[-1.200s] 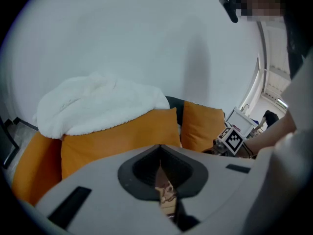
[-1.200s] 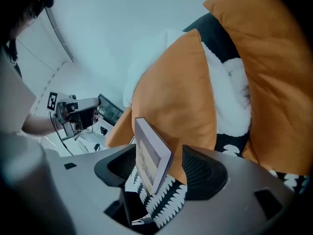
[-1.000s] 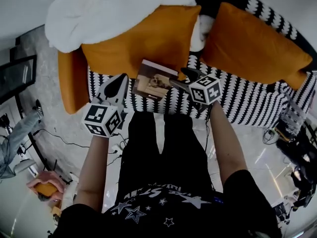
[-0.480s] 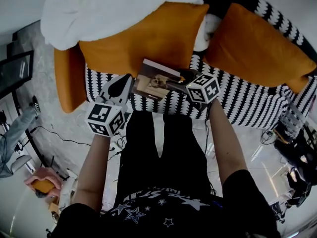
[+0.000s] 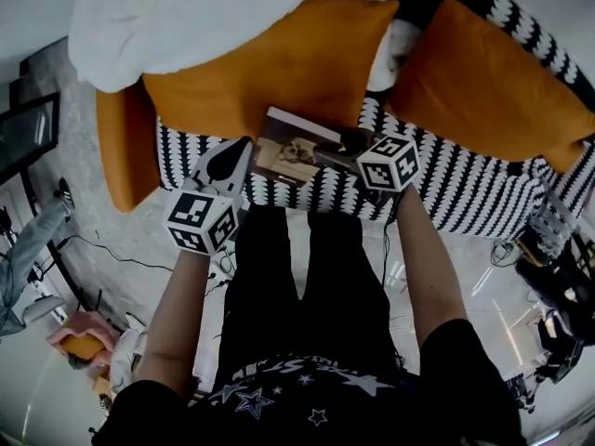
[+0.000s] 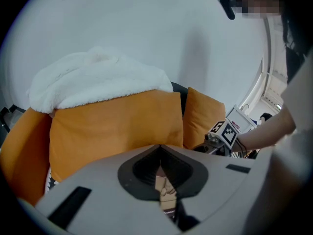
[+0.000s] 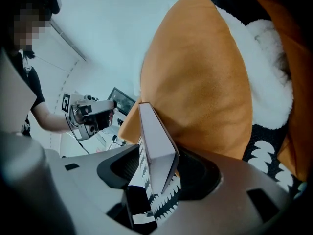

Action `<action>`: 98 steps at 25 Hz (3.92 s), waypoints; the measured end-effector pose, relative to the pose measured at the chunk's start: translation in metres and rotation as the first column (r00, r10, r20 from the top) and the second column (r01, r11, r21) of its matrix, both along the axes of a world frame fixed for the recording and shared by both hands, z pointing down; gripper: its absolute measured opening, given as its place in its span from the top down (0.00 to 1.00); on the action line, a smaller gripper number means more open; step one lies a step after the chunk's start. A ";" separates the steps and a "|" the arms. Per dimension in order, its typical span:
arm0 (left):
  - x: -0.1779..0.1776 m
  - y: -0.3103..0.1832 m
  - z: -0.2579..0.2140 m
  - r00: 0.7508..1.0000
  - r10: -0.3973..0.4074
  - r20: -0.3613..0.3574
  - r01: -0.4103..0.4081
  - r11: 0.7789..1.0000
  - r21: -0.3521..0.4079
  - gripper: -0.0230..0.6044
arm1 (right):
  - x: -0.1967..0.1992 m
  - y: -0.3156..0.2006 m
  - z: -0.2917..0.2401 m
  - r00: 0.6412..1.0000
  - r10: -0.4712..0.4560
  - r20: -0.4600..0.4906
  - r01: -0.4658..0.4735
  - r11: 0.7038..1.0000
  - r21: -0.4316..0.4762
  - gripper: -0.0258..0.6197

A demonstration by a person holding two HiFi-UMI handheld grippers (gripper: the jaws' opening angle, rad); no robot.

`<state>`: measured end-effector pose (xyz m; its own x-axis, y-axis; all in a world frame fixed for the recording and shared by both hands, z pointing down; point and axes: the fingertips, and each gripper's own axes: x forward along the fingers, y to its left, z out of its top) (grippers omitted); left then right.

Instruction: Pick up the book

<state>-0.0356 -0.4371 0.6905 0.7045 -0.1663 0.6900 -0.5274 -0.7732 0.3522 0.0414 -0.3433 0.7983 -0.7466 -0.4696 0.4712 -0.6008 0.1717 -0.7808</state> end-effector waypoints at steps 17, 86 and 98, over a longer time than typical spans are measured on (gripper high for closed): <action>0.001 0.015 0.002 1.000 0.004 -0.008 -0.004 0.999 -0.037 0.95 | -0.032 0.002 -0.019 0.995 -0.069 -0.077 0.076 0.994 0.085 0.72; -0.175 0.258 -0.245 0.887 -0.349 -0.302 0.417 0.886 0.201 0.95 | -0.105 0.160 -0.299 0.961 -0.037 -0.274 0.136 0.926 0.353 0.72; -0.214 0.351 -0.248 0.878 -0.329 -0.347 0.413 0.887 0.206 0.95 | -0.124 0.245 -0.316 0.937 0.026 -0.348 0.116 0.918 0.380 0.72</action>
<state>-0.2497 -0.0860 0.4420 0.7157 -0.6031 0.3521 -0.6983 -0.6268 0.3457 -0.0825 -0.0986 0.4822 -0.5990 -0.6368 0.4855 -0.8001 0.4516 -0.3949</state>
